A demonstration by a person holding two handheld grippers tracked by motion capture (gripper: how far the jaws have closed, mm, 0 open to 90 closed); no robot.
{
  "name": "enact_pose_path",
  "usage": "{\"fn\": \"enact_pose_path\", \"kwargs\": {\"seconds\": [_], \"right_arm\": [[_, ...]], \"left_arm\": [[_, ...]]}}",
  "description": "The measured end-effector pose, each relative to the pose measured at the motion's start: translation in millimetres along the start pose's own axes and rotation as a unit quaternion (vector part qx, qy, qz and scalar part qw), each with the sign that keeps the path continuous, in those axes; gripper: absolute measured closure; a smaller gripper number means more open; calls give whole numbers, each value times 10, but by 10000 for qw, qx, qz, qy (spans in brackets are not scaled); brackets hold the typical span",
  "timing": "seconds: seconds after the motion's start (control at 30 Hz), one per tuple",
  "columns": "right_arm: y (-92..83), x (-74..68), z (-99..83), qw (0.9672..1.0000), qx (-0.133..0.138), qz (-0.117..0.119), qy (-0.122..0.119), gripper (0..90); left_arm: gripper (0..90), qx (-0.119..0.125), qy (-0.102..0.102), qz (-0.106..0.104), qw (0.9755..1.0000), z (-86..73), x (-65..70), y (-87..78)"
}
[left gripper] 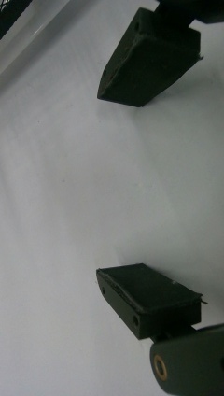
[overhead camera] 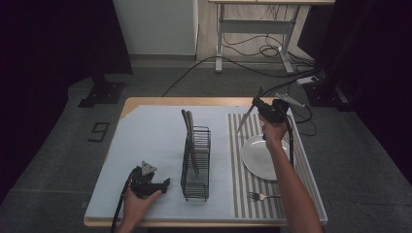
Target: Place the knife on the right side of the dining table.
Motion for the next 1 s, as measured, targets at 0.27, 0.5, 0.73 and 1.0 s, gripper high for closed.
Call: {"fn": "enact_pose_path", "kwargs": {"seconds": [0.27, 0.5, 0.73, 1.0], "right_arm": [[109, 90, -39, 9998, 78, -186, 64, 841], [163, 154, -21, 9991, 234, -212, 267, 841], [208, 186, -67, 9987, 246, -258, 356, 841], [193, 315, -120, 9972, 271, -342, 605, 841]], "left_arm": [[130, 1, 0, 0, 10000, 0, 0, 0], [130, -1, 0, -1, 10000, 0, 0, 0], [130, 2, 0, 1, 10000, 0, 1, 0], [130, 1, 1, 1, 10000, -1, 0, 0]]}}
Point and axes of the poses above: each handheld gripper's, and its own axes: y roughly forward along the jaws, z roughly out of its top, x roughly to its right, the point moved 8 cm from there along y, roughly forward along the jaws
